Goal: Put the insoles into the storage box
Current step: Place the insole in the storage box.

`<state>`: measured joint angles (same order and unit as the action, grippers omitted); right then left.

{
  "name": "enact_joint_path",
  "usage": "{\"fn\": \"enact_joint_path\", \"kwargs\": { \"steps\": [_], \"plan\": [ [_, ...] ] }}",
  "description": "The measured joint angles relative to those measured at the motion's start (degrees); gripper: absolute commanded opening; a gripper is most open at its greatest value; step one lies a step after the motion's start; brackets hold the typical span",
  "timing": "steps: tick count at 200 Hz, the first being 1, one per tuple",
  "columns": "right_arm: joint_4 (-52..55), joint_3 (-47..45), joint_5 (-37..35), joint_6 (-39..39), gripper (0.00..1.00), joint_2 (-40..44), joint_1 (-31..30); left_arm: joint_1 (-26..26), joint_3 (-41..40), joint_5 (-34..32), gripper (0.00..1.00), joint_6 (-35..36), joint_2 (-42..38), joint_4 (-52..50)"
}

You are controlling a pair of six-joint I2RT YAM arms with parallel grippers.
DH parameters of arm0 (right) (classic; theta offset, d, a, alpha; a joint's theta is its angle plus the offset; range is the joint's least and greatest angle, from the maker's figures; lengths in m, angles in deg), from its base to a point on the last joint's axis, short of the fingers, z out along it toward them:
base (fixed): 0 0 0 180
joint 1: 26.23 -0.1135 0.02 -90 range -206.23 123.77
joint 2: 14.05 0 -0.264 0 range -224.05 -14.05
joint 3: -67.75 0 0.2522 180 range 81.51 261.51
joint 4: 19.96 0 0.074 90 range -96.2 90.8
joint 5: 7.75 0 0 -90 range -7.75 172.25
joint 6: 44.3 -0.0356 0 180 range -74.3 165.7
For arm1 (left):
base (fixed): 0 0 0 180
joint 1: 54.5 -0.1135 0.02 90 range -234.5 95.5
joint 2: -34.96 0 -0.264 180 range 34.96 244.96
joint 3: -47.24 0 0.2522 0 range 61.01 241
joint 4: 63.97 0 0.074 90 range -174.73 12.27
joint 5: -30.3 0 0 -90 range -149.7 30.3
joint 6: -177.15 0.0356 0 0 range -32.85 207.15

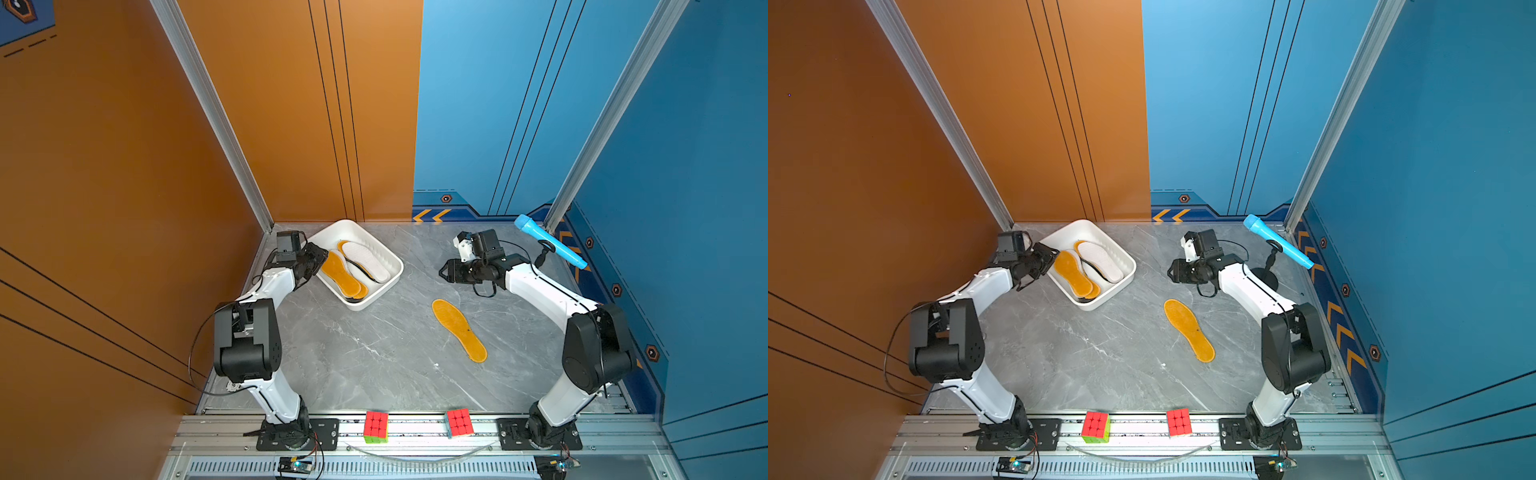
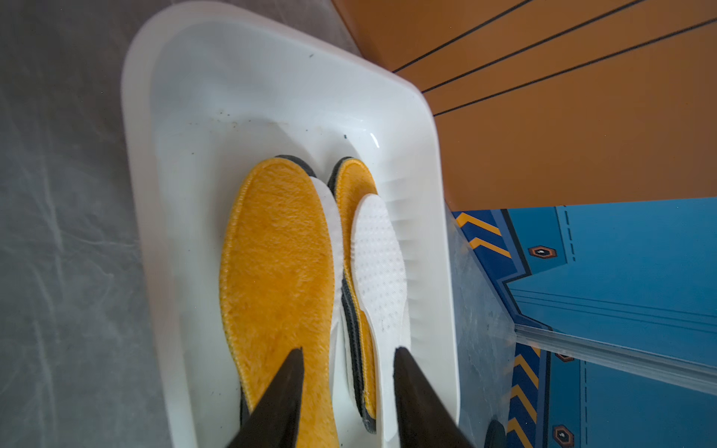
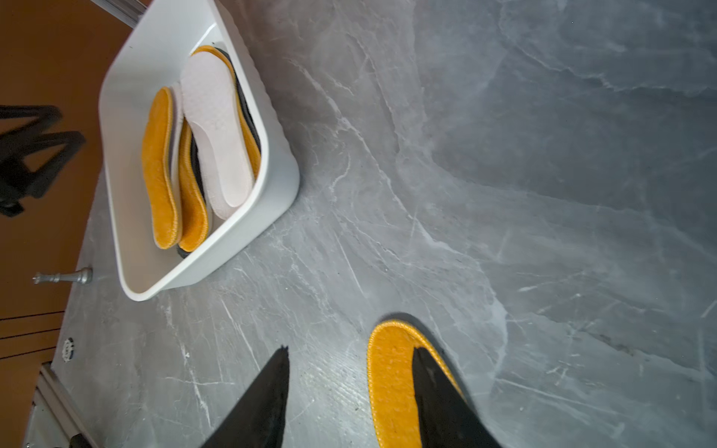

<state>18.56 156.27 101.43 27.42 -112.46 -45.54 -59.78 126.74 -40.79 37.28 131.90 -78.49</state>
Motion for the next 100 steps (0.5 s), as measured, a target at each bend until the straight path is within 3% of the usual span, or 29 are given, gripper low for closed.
{"fn": "enact_joint_path", "kwargs": {
  "steps": [51, 68, 100],
  "plan": [
    [10.16, 1.57, -5.68, 3.54, 0.52, -6.19, -0.24, 4.52, -5.51, 1.42, 0.60, 0.35, -8.68, 5.70],
    [12.74, 1.44, -7.67, 4.42, 0.51, -6.80, -0.63, 6.21, -8.02, 1.53, 0.72, -0.09, -9.77, 7.13],
    [15.02, -0.76, -10.78, 5.05, 0.50, -6.82, -1.38, 8.74, -11.34, 1.55, 0.74, -1.07, -10.32, 8.44]
  ]
}}
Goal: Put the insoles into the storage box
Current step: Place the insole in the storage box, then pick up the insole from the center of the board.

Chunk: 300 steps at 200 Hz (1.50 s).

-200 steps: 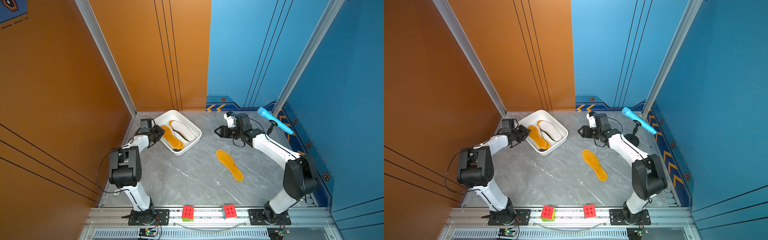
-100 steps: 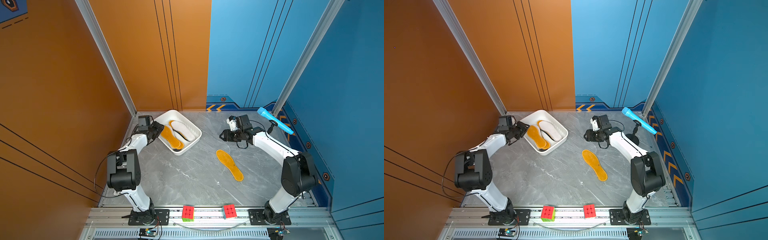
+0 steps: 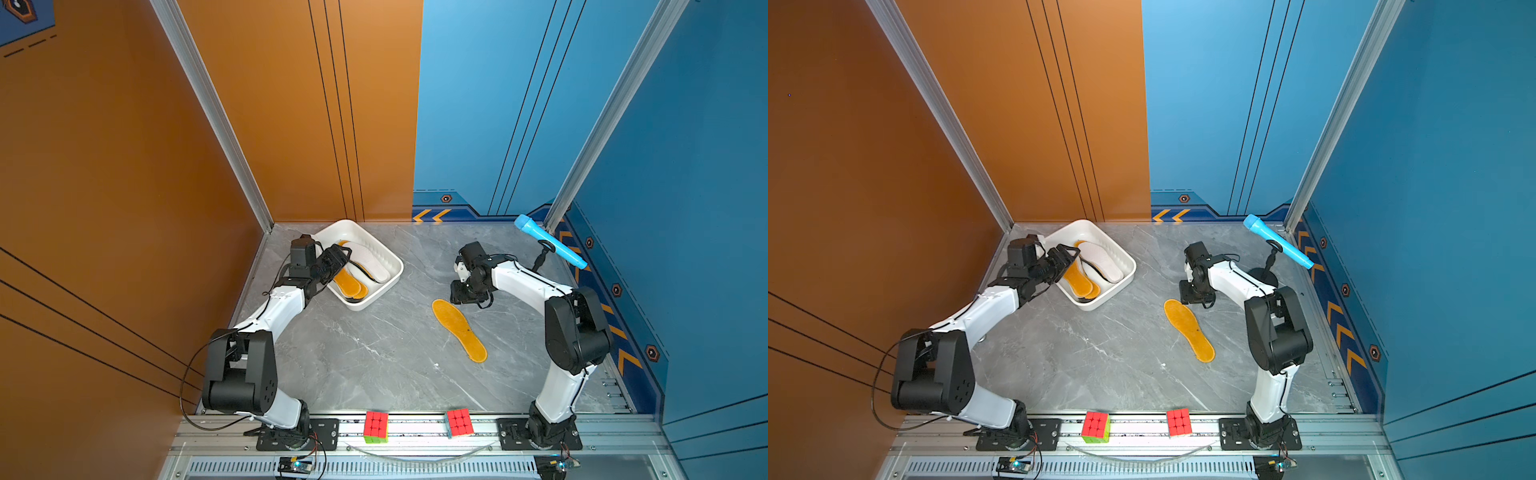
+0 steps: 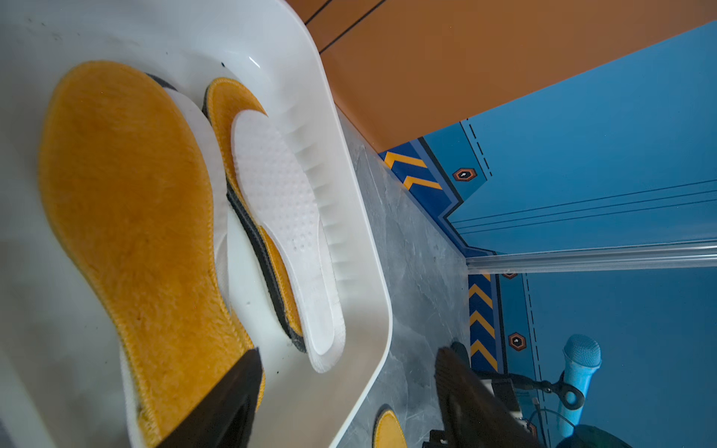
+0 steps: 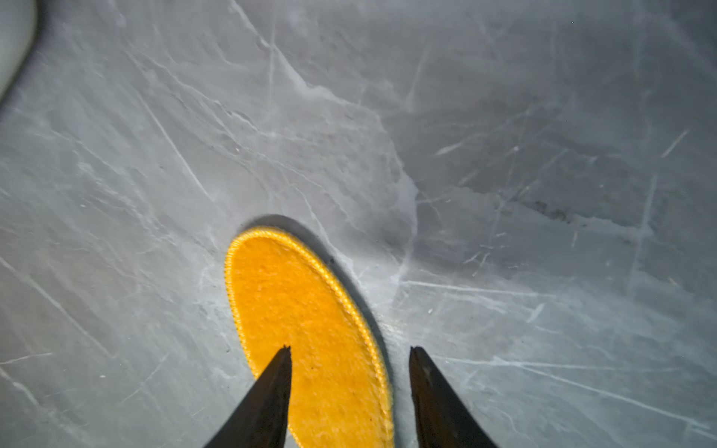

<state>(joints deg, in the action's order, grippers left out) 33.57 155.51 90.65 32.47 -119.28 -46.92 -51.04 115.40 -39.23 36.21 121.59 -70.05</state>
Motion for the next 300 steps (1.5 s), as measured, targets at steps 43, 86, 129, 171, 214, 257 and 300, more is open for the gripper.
{"fn": "enact_joint_path", "kwargs": {
  "steps": [43, 86, 129, 171, 214, 257, 300],
  "plan": [
    [2.19, -4.83, -2.43, 0.37, 0.50, 0.02, -1.01, 1.49, -1.16, -0.57, 0.98, -1.18, -1.31, 1.25],
    [3.17, -5.62, -3.85, 0.20, 0.46, 0.02, -2.78, 1.64, -1.53, -1.22, 0.98, -1.86, -2.78, 2.01],
    [3.15, -5.62, -4.28, -0.26, 0.38, -0.28, -3.91, 1.95, -1.79, -1.36, 0.98, -2.51, -2.78, 1.95],
    [3.04, -5.62, -3.91, -0.52, 0.14, -0.66, -3.91, 3.28, -1.79, -1.36, 0.98, -2.69, -2.51, 1.95],
    [0.66, -7.19, -1.09, -2.01, 0.00, 0.57, -3.28, 5.51, -1.79, -1.60, 0.98, -2.62, -2.51, 1.95],
    [-4.61, -7.96, 4.09, -3.56, 0.00, 5.40, -2.45, 9.75, -1.79, -3.89, 0.99, -1.49, -2.51, 2.51],
    [-9.88, -1.92, 8.68, -5.57, 0.00, 8.92, -2.45, 13.84, -1.79, -5.46, 0.98, -1.31, -2.34, 6.75]
  ]
}}
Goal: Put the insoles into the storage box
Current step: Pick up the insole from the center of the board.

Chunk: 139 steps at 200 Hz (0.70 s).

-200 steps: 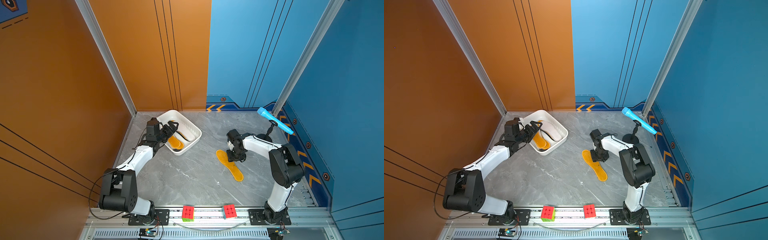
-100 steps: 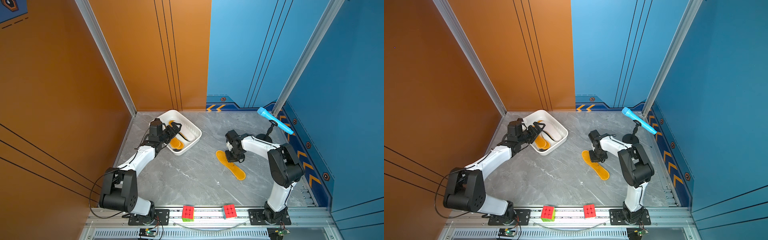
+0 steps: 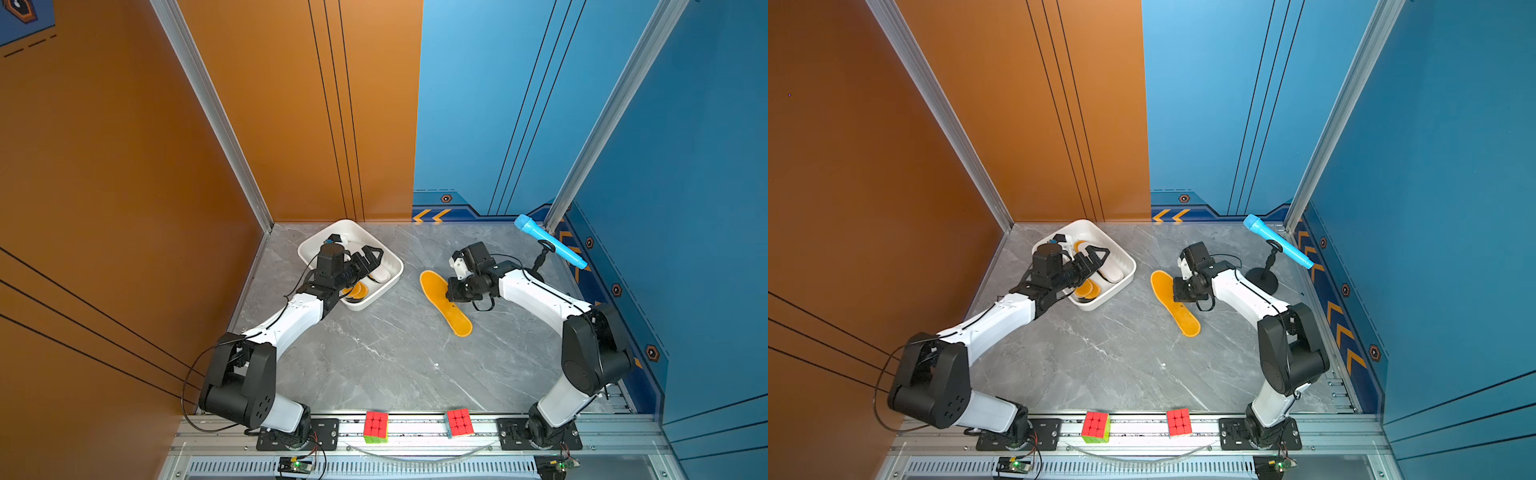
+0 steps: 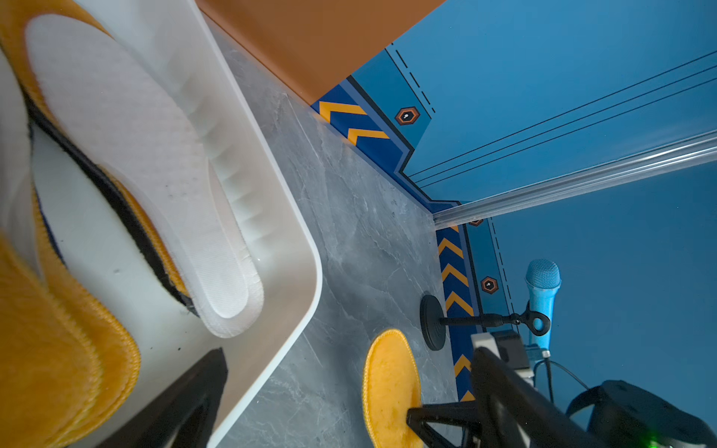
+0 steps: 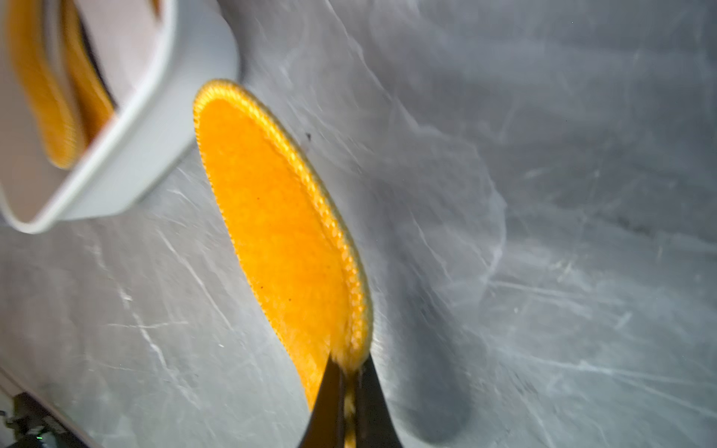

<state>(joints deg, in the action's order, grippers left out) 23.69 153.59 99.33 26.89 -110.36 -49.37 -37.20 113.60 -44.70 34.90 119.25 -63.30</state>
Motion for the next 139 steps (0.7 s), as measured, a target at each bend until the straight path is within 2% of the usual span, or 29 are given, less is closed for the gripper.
{"fn": "enact_joint_path", "kwargs": {
  "steps": [71, 108, 139],
  "plan": [
    [-6.03, 13.77, 6.95, -4.15, 0.00, -1.62, 0.00, 4.74, -0.04, -1.01, 0.98, -1.16, 4.46, 10.64],
    [-8.09, 15.52, 9.42, -6.86, 0.00, -4.17, -0.07, 9.44, -0.04, -2.47, 0.98, -0.35, 5.51, 16.74],
    [-8.07, 15.63, 9.97, -7.67, 0.00, -4.83, -0.50, 11.08, -0.04, -3.54, 0.99, 0.59, 5.53, 19.52]
  ]
}}
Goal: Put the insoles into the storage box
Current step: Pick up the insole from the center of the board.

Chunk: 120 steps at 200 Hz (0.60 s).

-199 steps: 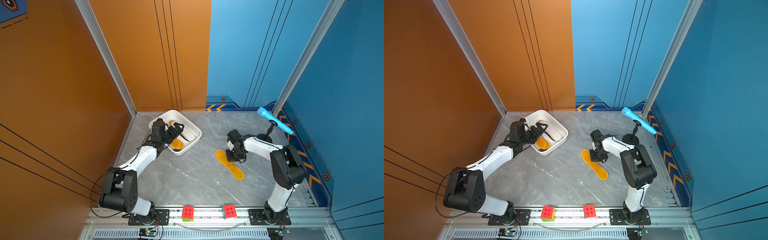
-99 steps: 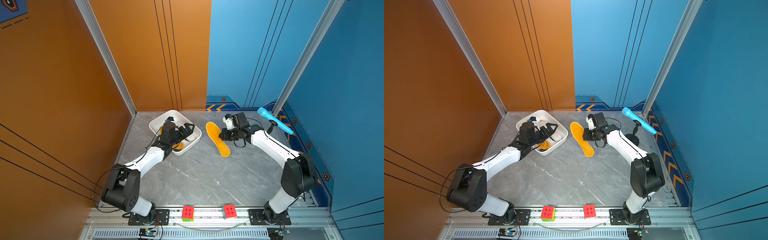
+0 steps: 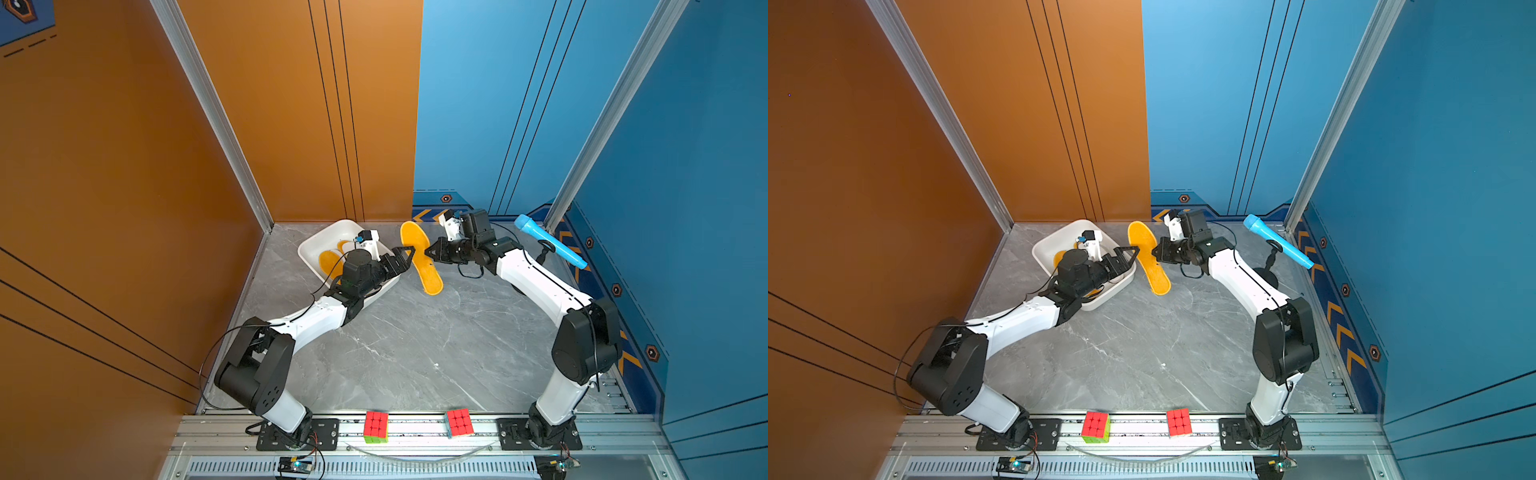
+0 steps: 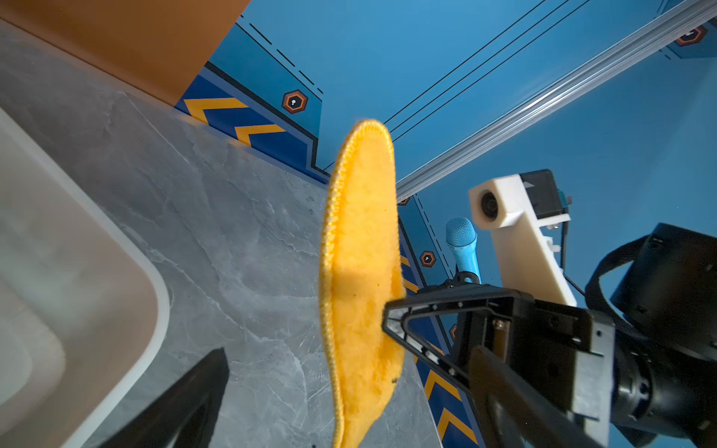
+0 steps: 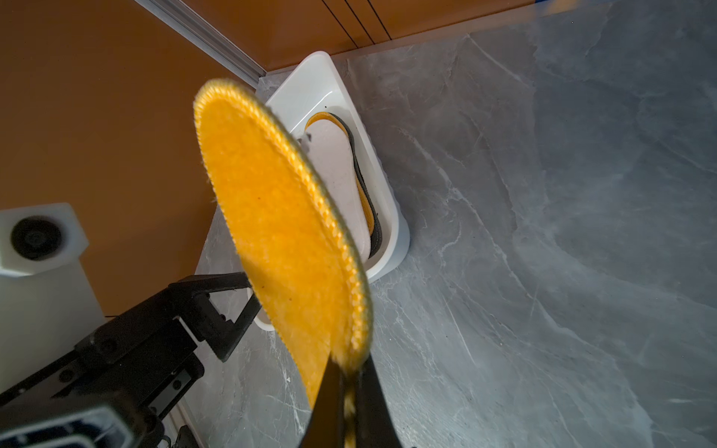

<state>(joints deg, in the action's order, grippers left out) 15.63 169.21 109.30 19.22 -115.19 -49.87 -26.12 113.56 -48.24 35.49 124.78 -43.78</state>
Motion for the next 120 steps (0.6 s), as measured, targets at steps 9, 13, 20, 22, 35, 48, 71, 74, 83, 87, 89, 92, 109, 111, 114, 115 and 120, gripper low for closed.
{"fn": "enact_joint_path", "kwargs": {
  "steps": [9, 13, 20, 22, 35, 48, 71, 74, 83, 87, 89, 92, 109, 111, 114, 115, 120],
  "plan": [
    [0.00, 0.07, 0.04, -0.02, 0.00, 0.00, -0.31, 0.04, 0.00, -0.46, 0.99, 0.02, 0.00, 0.24],
    [-0.02, 0.11, 0.09, -0.02, 0.00, 0.00, -0.42, 0.04, 0.00, -0.63, 0.98, 0.02, 0.00, 0.35],
    [-0.02, 0.13, 0.22, -0.02, 0.00, 0.00, -0.66, 0.04, 0.00, -0.90, 0.94, -0.02, 0.02, 0.61],
    [-0.02, 0.13, 0.22, 0.00, 0.00, 0.00, -0.72, 0.04, 0.00, -0.96, 0.93, 0.04, 0.02, 0.63],
    [-0.02, 0.22, 0.31, -0.02, 0.00, 0.00, -1.05, 0.04, 0.00, -1.22, 0.83, 0.11, 0.22, 1.09],
    [-0.02, 0.22, 0.44, 0.00, 0.00, 0.00, -1.36, 0.04, 0.00, -1.49, 0.75, 0.20, 0.68, 1.49],
    [-0.02, 0.22, 0.61, 0.00, 0.00, 0.00, -1.73, 0.04, 0.00, -1.53, 0.67, 0.39, 1.84, 1.64],
    [0.00, 0.22, 0.66, 0.00, 0.00, 0.00, -1.73, 0.04, 0.00, -1.55, 0.67, 0.24, 1.95, 1.62],
    [-0.02, 0.22, 0.83, 0.00, 0.00, 0.00, -1.84, 0.04, 0.00, -1.38, 0.59, 0.31, 2.21, 1.57],
    [0.00, 0.22, 0.83, 0.00, 0.00, 0.00, -1.88, 0.04, 0.00, -1.40, 0.56, 0.04, 2.29, 1.60],
    [0.00, 0.22, 0.85, 0.00, 0.00, 0.00, -1.88, 0.04, 0.00, -1.36, 0.54, 0.31, 2.34, 1.62],
    [-0.02, 0.22, 0.85, 0.00, 0.00, 0.00, -1.88, 0.04, 0.00, -1.33, 0.51, 0.04, 2.36, 1.64],
    [-0.02, 0.22, 0.85, 0.00, 0.00, 0.00, -1.88, 0.04, 0.00, -0.90, 0.38, 0.52, 2.45, 1.70],
    [-0.02, 0.22, 0.85, 0.00, 0.00, 0.00, -1.88, 0.04, 0.00, -0.70, 0.37, 0.61, 2.45, 1.68],
    [-0.02, 0.22, 0.85, 0.00, 0.00, 0.00, -1.88, 0.04, 0.00, -0.76, 0.36, 0.42, 2.45, 1.68],
    [0.00, 0.22, 0.85, 0.00, 0.00, 0.00, -1.88, 0.04, 0.00, -0.72, 0.35, 0.48, 2.45, 1.68],
    [-0.02, 0.22, 0.85, 0.00, 0.00, 0.00, -1.88, 0.04, 0.00, -0.55, 0.34, 0.74, 2.45, 1.68]
  ]
}}
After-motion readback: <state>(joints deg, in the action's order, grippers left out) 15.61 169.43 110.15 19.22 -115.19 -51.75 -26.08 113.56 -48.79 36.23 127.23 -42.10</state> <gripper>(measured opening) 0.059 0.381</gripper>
